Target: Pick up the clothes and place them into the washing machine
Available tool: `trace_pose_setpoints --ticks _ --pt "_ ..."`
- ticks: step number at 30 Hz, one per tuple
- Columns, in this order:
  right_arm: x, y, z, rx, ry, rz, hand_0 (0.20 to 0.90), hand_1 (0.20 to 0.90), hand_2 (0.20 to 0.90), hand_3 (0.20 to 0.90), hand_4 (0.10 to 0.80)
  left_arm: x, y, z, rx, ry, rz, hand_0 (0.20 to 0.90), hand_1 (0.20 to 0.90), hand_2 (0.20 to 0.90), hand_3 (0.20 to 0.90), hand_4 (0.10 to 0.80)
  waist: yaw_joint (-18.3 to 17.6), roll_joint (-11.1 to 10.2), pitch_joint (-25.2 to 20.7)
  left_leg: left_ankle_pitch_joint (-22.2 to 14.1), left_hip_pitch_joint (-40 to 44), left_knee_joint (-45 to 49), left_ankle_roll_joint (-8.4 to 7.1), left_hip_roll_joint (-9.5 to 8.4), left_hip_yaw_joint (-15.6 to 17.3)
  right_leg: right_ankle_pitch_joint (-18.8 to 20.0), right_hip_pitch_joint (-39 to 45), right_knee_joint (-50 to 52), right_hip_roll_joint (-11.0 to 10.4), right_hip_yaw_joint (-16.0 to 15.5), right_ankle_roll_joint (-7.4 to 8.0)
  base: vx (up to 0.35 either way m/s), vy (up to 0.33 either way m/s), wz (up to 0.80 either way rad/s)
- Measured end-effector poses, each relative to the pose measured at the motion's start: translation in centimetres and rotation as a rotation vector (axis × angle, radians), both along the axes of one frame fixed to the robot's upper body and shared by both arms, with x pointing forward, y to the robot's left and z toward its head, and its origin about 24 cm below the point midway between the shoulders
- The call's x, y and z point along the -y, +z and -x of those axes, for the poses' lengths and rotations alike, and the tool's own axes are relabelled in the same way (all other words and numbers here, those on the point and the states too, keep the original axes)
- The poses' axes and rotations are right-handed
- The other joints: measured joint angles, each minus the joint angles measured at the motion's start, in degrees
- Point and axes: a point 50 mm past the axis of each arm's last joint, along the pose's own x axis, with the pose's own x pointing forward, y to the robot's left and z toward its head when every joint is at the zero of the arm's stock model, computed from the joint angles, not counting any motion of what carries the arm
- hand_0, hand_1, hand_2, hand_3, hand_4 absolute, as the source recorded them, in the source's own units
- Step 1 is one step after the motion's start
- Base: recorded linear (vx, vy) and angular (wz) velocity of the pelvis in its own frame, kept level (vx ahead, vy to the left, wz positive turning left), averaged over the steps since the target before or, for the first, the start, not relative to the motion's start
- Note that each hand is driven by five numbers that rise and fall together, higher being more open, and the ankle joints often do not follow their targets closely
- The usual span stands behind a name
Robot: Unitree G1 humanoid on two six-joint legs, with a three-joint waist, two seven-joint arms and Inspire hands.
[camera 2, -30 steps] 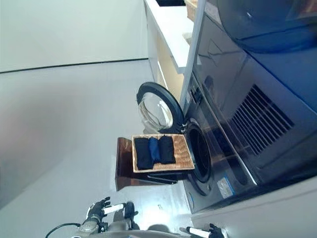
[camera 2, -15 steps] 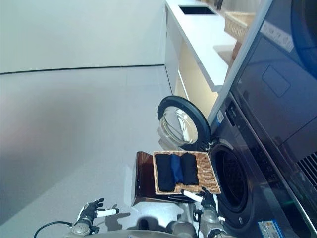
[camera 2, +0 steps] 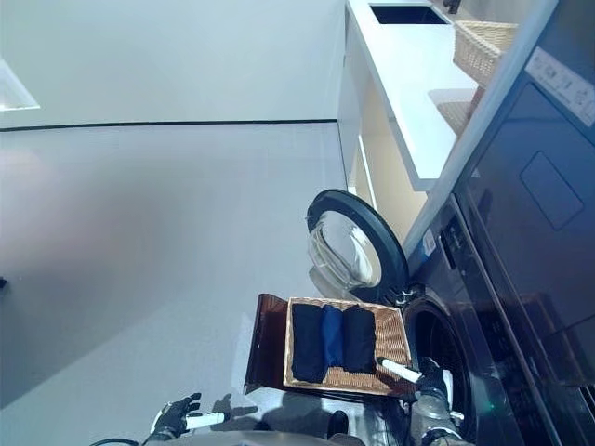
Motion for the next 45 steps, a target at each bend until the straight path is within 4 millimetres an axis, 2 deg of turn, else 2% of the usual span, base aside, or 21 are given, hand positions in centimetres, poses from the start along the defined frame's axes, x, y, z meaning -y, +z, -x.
trace_pose_setpoints --ticks 8,10,11,14,16,18,20,23,27,31,39,42,45 --pt "-0.2 0.5 -1.6 0.029 0.01 0.004 0.9 0.9 0.9 0.9 0.8 0.2 0.2 -0.6 0.028 -0.001 0.007 0.9 0.9 0.9 0.9 0.8 0.8 1.7 1.6 0.3 -2.7 0.4 0.09 -0.36 -0.7 0.1 -1.9 0.0 -0.4 -0.8 0.08 -0.088 -0.001 0.05" --pt "0.0 1.1 -2.7 0.061 0.008 0.012 0.9 0.9 0.9 0.9 0.8 0.4 0.5 -1.8 0.078 0.009 0.017 0.9 0.9 0.9 0.9 0.8 1.2 2.1 2.8 0.3 -6.0 2.0 0.06 -0.59 -0.8 0.2 -4.6 0.7 -0.7 -0.9 0.27 -0.272 0.005 0.09" --pt "0.2 1.8 -3.9 0.094 0.002 0.022 0.9 0.9 0.9 0.9 0.8 0.7 0.9 -3.2 0.135 0.018 0.026 0.9 0.9 0.9 0.9 0.8 1.4 2.4 4.1 0.4 -9.2 3.6 -0.02 -0.77 -0.7 0.3 -7.4 1.7 -1.0 -1.2 0.34 -0.295 0.01 0.17" --pt "0.3 3.5 -7.0 0.172 -0.01 0.042 0.9 0.9 0.9 0.9 0.8 1.6 2.4 -7.1 0.294 0.028 0.066 0.9 0.9 0.9 0.9 0.8 1.5 3.3 8.7 1.3 -14.7 6.1 -0.25 -1.1 -0.8 1.1 -12.4 4.1 -1.7 -1.9 -0.87 -0.253 0.02 0.2" --pt "0.2 5.3 -9.7 0.257 -0.032 0.052 0.9 0.9 0.9 0.9 0.8 2.5 4.4 -9.8 0.465 0.052 0.12 0.9 0.9 0.9 0.9 0.8 2.3 3.9 11.5 1.7 -18.2 7.3 0.06 -1.34 -0.5 0.5 -16.8 7.2 -2.3 -1.6 -0.79 -0.13 0.002 0.04" --pt "0.3 6.7 -11.5 0.313 -0.047 0.067 0.9 0.9 0.9 0.9 0.8 3.2 6.3 -11.8 0.6 0.051 0.165 0.9 0.9 0.9 0.9 0.8 3.2 4.0 13.7 1.9 -20.7 8.2 0.0 -1.49 -0.3 0.1 -19.9 9.4 -2.8 -1.1 -0.88 -0.063 0.008 -0.02" --pt "0.4 8.1 -13.1 0.347 -0.066 0.078 0.9 0.9 0.9 0.9 0.8 3.8 8.3 -13.2 0.727 0.048 0.2 0.9 0.9 0.9 0.9 0.8 3.9 4.2 14.6 2.0 -23.8 9.2 -0.3 -1.7 0.0 -1.6 -23.8 12.5 -3.5 -0.8 -0.26 -0.067 0.031 0.04" --pt "0.9 10.6 -15.3 0.415 -0.091 0.121 0.9 0.9 0.9 0.9 0.8 4.2 11.0 -15.0 0.88 0.049 0.224 0.9 0.9 0.9 0.9 0.8 4.9 4.4 15.9 1.7 -28.0 12.0 0.23 -2.34 0.6 -2.8 -29.6 17.8 -4.6 0.6 -0.51 -0.01 0.009 0.01" --pt "0.4 12.1 -16.8 0.455 -0.058 0.141 0.9 0.9 0.9 0.9 0.8 3.7 12.3 -16.0 0.937 0.06 0.195 0.9 0.9 0.9 0.9 0.8 4.8 4.5 16.2 0.1 -32.2 16.4 0.75 -2.61 0.8 -4.1 -34.0 22.3 -5.4 1.3 -1.52 0.004 0.007 0.01" --pt "1.2 13.8 -17.8 0.492 -0.079 0.19 0.9 0.9 0.9 0.9 0.8 3.9 13.7 -16.6 1.006 0.059 0.205 0.9 0.9 0.9 0.9 0.8 4.9 4.8 16.7 -0.6 -36.5 18.6 0.82 -3.03 1.2 -4.7 -38.7 24.9 -6.0 2.2 -1.6 0.053 0.017 -0.01" --pt "3.5 16.8 -18.5 0.499 -0.122 0.315 0.9 0.9 0.9 0.9 0.8 4.2 14.7 -16.6 1.051 0.079 0.221 0.9 0.9 0.9 0.9 0.8 6.6 6.1 17.3 -1.1 -39.8 19.5 1.23 -3.3 2.0 -4.7 -42.3 25.6 -6.3 2.9 -1.46 0.011 0.033 -0.01" --pt "4.5 18.6 -19.0 0.528 -0.146 0.355 0.9 0.9 0.9 0.9 0.8 4.2 14.8 -16.7 1.055 0.08 0.221 0.9 0.9 0.9 0.9 0.8 7.8 6.7 17.3 -1.1 -41.3 19.6 1.32 -3.65 2.1 -4.8 -44.2 26.5 -6.8 3.0 -1.62 0.003 0.004 0.01" --pt "4.5 19.4 -19.4 0.544 -0.139 0.367 0.9 0.9 0.9 0.9 0.8 4.1 14.7 -16.6 1.055 0.093 0.213 0.9 0.9 0.9 0.9 0.8 8.5 7.1 17.3 -1.1 -41.8 19.7 1.32 -3.81 1.9 -4.9 -44.7 26.7 -7.0 2.8 -1.72 0.006 0.01 0.04"
